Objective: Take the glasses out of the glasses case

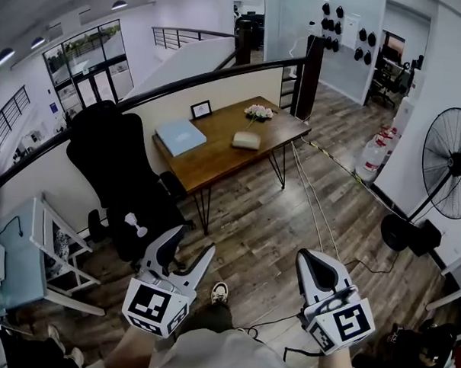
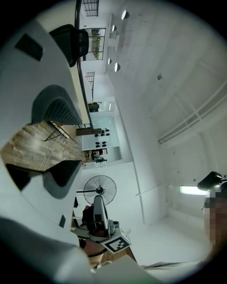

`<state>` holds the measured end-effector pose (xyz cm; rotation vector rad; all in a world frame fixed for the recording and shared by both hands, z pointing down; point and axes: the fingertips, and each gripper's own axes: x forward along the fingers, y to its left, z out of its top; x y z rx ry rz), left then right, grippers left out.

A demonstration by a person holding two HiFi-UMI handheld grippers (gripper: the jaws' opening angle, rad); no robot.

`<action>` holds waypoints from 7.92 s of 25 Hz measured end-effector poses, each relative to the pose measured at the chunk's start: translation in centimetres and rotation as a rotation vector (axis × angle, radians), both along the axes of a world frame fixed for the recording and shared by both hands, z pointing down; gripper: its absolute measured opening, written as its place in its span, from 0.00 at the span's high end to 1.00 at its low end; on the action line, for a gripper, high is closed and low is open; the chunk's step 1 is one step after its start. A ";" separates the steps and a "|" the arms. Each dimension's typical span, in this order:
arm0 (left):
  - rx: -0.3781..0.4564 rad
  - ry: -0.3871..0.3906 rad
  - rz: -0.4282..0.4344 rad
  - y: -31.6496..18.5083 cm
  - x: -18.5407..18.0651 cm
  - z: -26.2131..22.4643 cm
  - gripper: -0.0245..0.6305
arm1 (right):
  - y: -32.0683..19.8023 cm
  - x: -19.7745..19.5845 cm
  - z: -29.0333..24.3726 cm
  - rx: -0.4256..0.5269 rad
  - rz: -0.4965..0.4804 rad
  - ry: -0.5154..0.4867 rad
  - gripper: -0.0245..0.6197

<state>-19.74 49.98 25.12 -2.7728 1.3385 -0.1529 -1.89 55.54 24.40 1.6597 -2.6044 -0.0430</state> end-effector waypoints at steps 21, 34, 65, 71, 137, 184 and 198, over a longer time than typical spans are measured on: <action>-0.074 -0.065 0.044 -12.4 4.8 4.2 0.60 | -11.6 4.7 4.4 -0.090 0.043 -0.015 0.96; -0.142 -0.072 0.092 -29.3 6.6 5.5 0.60 | -28.0 5.2 6.2 -0.195 0.068 0.001 0.96; -0.247 -0.107 0.026 -60.0 9.0 10.7 0.61 | -60.2 7.4 13.4 -0.344 -0.049 0.042 0.96; -0.267 -0.133 -0.039 -67.0 13.7 11.2 0.61 | -68.7 11.5 14.4 -0.366 -0.144 0.075 0.96; -0.623 -0.800 0.362 -84.2 20.2 45.1 0.70 | -85.2 6.9 47.4 -0.954 -0.201 0.045 0.95; -0.358 -0.509 -0.023 -85.8 14.5 22.7 0.94 | -92.2 11.6 16.7 -0.472 -0.225 -0.217 0.95; -0.039 -0.137 -0.388 -86.9 7.0 1.8 0.94 | -91.7 12.8 -3.5 0.010 -0.204 -0.142 0.96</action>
